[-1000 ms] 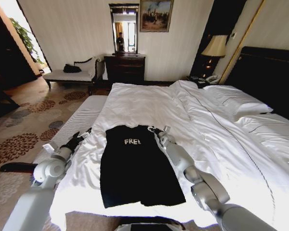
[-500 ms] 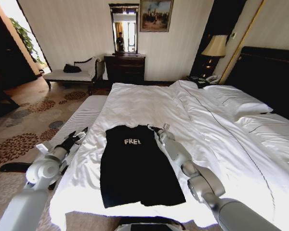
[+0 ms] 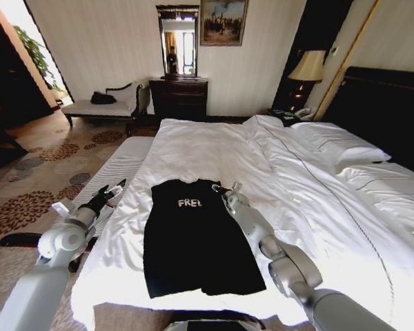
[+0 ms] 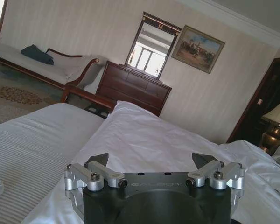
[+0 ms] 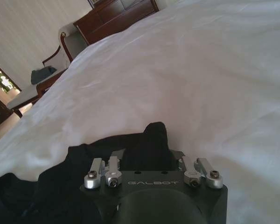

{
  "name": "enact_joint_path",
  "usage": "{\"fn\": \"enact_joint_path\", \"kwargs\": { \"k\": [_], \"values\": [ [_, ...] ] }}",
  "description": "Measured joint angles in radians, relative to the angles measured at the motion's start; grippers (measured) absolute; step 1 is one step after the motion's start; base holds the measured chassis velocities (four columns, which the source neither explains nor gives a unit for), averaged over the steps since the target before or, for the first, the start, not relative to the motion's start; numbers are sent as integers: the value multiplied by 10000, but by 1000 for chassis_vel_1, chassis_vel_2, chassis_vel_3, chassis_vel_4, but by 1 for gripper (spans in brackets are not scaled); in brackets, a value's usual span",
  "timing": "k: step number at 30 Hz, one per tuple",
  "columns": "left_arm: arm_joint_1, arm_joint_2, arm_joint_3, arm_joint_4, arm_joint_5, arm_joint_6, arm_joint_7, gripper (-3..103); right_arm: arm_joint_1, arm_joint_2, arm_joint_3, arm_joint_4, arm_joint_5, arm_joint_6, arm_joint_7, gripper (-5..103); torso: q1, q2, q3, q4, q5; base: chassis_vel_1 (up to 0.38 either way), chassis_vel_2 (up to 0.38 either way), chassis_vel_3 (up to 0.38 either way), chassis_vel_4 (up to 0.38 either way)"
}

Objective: Fold the clothes on the bed.

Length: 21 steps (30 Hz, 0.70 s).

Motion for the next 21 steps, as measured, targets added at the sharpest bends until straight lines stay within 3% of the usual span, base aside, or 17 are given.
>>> {"fn": "enact_joint_path", "kwargs": {
  "k": [4, 8, 11, 13, 18, 21],
  "values": [
    [23, -103, -12, 53, 99, -15, 9, 100, 49, -15, 20, 5, 39, 99, -44, 32, 0, 0, 0, 1, 0, 0, 0, 0, 0],
    [-15, -139, 16, 121, 156, -24, 11, 100, 61, -14, 19, 40, 40, 136, -51, 20, 0, 0, 0, 1, -1, 0, 0, 0, 0],
    [-238, -112, 158, 398, 163, -58, 13, 100, 83, -56, 8, 178, 62, 184, -46, 4, 0, 0, 0, 2, 0, 0, 0, 0, 0],
    [-316, -87, 221, 509, 163, -72, 16, 100, 83, -71, 6, 237, 84, 191, -36, 4, 0, 0, 0, 2, 1, 0, 0, 0, 0],
    [-1466, 130, 1088, 2227, -129, -139, -112, 100, -199, -223, -68, 1036, 363, 204, 150, 1, 0, 0, 0, -3, 0, 0, 0, 0, 0],
    [-2780, 61, 2341, 3961, -29, -127, -27, 100, -535, -274, -133, 1463, 276, 258, 251, 1, 1, -1, 1, 2, -1, 0, 0, 0, 0]
  ]
}}
